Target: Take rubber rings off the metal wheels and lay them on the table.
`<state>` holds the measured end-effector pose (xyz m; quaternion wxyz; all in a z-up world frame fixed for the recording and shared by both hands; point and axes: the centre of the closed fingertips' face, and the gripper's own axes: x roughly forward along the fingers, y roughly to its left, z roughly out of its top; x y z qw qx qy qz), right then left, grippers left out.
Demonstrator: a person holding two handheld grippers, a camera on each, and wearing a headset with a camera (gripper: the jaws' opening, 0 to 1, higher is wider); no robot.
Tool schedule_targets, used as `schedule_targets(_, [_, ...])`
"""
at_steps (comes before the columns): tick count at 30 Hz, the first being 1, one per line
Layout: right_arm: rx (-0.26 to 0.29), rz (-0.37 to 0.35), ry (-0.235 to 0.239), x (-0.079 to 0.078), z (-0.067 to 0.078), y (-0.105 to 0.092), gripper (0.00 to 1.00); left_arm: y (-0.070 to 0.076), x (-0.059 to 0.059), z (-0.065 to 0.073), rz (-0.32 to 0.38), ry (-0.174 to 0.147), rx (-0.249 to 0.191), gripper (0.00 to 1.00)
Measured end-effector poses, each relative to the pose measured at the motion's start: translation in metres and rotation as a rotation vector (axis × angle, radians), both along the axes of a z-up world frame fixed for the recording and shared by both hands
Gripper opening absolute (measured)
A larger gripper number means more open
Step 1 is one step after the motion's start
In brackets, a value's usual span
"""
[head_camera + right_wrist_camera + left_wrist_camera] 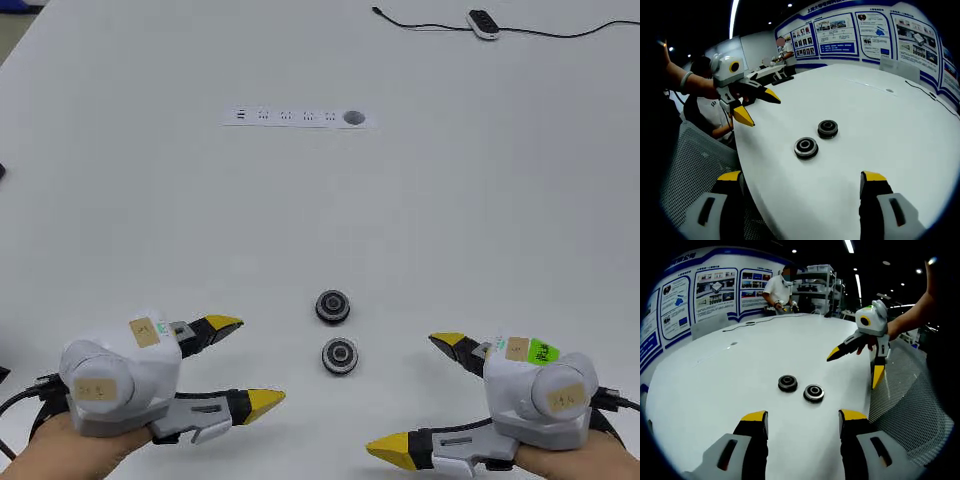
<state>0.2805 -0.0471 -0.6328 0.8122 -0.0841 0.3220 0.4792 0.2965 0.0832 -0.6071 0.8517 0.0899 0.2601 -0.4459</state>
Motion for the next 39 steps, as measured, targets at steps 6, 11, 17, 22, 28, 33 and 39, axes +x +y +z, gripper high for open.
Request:
schedule_targets(6, [0.011, -0.007, 0.009, 0.0, -0.001, 0.002, 0.98, -0.009, 0.001, -0.001, -0.034, -0.001, 0.009, 0.55])
schedule_targets(11, [0.015, -0.007, 0.013, -0.001, -0.002, 0.003, 0.97, -0.016, 0.003, -0.002, -0.058, -0.006, 0.015, 0.51])
schedule_targets(17, [0.021, -0.006, 0.017, -0.002, -0.002, 0.005, 0.97, -0.025, 0.007, -0.002, -0.075, -0.012, 0.023, 0.47])
schedule_targets(22, [0.03, -0.007, 0.021, -0.002, -0.002, 0.008, 0.97, -0.033, 0.009, -0.004, -0.098, -0.012, 0.033, 0.43])
schedule_targets(28, [0.036, -0.004, 0.026, -0.003, -0.003, 0.01, 0.97, -0.042, 0.01, -0.006, -0.116, -0.007, 0.045, 0.4])
schedule_targets(33, [0.044, -0.006, 0.028, -0.001, -0.003, 0.012, 0.96, -0.047, 0.012, -0.009, -0.135, -0.008, 0.061, 0.37])
schedule_targets(39, [0.054, -0.007, 0.031, 0.0, -0.001, 0.016, 0.96, -0.056, 0.015, -0.011, -0.16, -0.012, 0.074, 0.35])
